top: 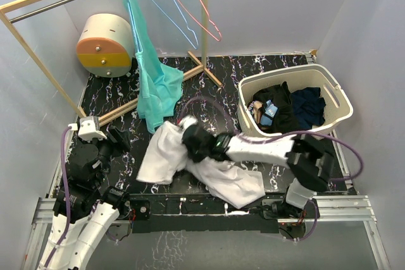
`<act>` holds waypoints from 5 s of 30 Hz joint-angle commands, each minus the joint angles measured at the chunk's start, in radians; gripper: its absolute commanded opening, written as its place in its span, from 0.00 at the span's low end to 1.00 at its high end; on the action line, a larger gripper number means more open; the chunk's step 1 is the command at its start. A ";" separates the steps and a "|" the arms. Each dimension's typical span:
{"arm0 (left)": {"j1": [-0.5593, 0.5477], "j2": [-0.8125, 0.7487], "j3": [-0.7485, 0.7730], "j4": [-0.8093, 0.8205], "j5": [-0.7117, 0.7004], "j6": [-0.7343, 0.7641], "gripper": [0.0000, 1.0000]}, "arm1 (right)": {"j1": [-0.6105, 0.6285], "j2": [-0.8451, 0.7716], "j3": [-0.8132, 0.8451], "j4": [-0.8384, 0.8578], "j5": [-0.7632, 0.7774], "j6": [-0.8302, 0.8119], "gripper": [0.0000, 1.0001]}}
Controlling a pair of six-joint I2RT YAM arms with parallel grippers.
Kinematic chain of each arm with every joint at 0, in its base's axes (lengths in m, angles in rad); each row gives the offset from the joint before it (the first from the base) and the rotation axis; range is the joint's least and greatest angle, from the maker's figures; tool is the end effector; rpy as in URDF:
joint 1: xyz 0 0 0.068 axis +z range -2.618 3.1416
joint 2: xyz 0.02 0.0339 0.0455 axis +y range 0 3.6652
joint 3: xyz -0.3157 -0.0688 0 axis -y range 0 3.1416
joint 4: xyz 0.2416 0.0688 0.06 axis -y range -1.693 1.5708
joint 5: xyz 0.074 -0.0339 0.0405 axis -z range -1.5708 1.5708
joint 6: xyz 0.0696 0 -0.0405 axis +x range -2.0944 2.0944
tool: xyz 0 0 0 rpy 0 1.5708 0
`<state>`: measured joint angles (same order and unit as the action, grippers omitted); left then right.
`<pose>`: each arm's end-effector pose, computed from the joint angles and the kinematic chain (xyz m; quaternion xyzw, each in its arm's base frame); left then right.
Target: Remove the t-shirt from the hanger
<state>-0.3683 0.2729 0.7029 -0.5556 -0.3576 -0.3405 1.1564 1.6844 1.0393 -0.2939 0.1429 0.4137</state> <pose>0.0542 0.0052 0.3364 -0.1073 0.7397 -0.1007 0.6566 0.1578 0.3341 0.2145 -0.3234 0.8915 0.1710 0.2672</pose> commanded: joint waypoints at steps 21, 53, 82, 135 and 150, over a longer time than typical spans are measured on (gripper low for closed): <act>0.005 -0.004 -0.005 -0.003 -0.011 0.000 0.66 | -0.981 -0.507 0.687 -0.234 0.319 0.049 0.08; 0.005 0.012 -0.007 0.003 0.009 0.008 0.67 | -1.004 -0.322 -0.136 -0.099 0.126 0.123 0.08; 0.005 0.012 -0.011 0.005 0.014 0.008 0.79 | -0.834 -0.429 0.615 -0.345 -0.472 -0.047 0.08; 0.005 0.000 -0.012 0.000 -0.001 0.001 0.79 | -0.245 0.352 1.365 -0.010 0.118 -0.273 0.08; 0.004 0.003 -0.013 0.002 0.002 0.004 0.79 | -0.254 0.248 1.270 0.267 0.079 -0.308 0.08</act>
<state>-0.3683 0.2668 0.6930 -0.5556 -0.3580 -0.3408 0.9035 2.0079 2.2745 -0.2256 0.2329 0.1230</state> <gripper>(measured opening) 0.785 0.113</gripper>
